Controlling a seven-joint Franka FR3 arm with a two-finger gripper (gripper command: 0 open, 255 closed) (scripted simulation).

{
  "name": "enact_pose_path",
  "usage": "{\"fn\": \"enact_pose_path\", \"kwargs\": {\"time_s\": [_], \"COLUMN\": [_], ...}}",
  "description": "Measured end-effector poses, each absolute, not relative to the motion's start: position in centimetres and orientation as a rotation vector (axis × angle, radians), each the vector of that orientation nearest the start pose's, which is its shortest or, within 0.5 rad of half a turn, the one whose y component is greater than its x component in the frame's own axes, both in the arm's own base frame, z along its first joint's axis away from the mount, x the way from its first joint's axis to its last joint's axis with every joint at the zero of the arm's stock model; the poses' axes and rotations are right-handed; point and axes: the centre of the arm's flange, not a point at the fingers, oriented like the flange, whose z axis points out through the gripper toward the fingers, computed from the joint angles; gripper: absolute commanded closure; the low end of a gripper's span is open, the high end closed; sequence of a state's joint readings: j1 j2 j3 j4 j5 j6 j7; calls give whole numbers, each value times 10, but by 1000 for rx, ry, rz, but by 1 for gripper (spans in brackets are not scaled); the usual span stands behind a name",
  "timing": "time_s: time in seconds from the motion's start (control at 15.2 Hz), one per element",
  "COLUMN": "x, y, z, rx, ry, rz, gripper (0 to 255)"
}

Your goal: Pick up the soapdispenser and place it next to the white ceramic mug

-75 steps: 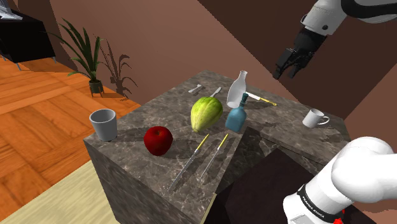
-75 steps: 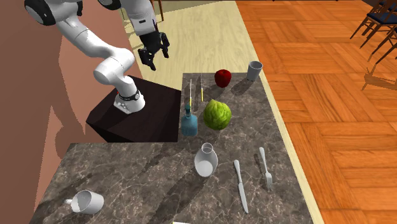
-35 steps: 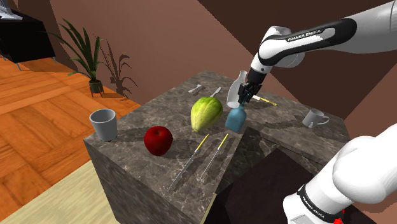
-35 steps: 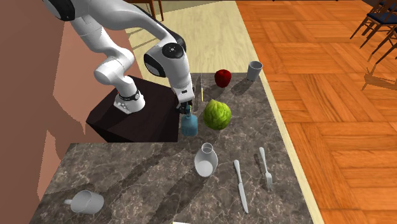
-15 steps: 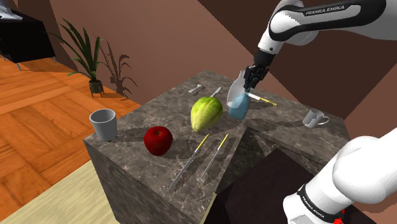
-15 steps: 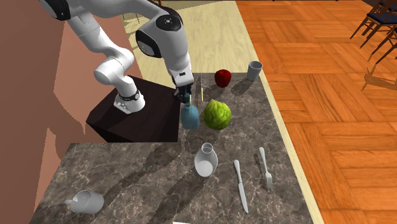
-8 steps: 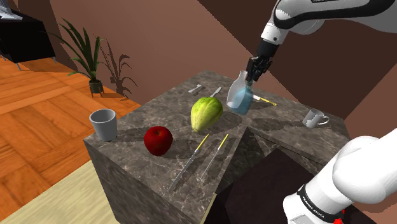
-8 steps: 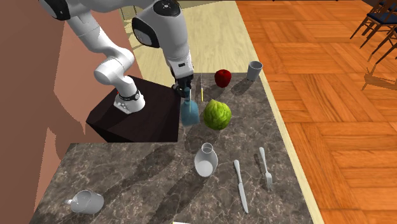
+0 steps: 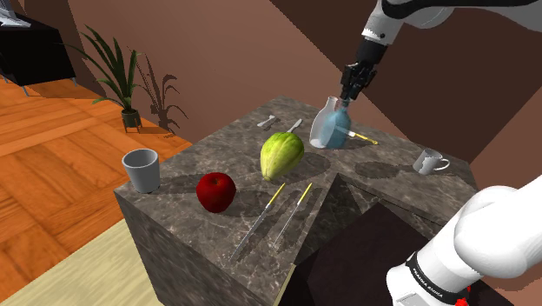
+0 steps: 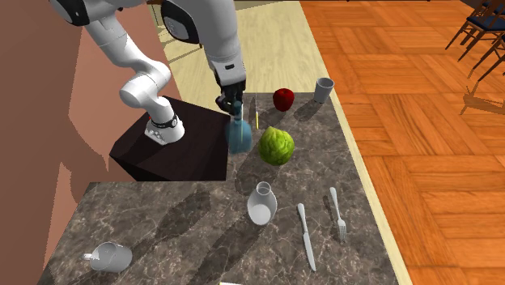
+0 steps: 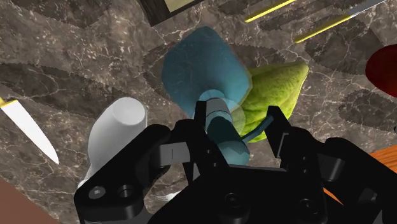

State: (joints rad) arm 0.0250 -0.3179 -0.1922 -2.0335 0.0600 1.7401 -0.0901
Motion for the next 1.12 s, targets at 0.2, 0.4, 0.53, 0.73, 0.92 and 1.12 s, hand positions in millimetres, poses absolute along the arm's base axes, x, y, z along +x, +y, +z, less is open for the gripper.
{"fn": "enact_pose_path", "kwargs": {"time_s": [0.2,0.4,0.53,0.73,0.92,1.12], "x": [457,457,457,456,456,456], "y": [-83,-83,-82,-83,-83,-83], "z": [592,609,621,635,651,667], "rx": [-3023,-3023,-3023,-3023,-3023,-3023], "ry": [118,118,118,118,118,118], "rz": [-50,-50,-50,-50,-50,-50], "gripper": [255,255,255,255,255,255]}}
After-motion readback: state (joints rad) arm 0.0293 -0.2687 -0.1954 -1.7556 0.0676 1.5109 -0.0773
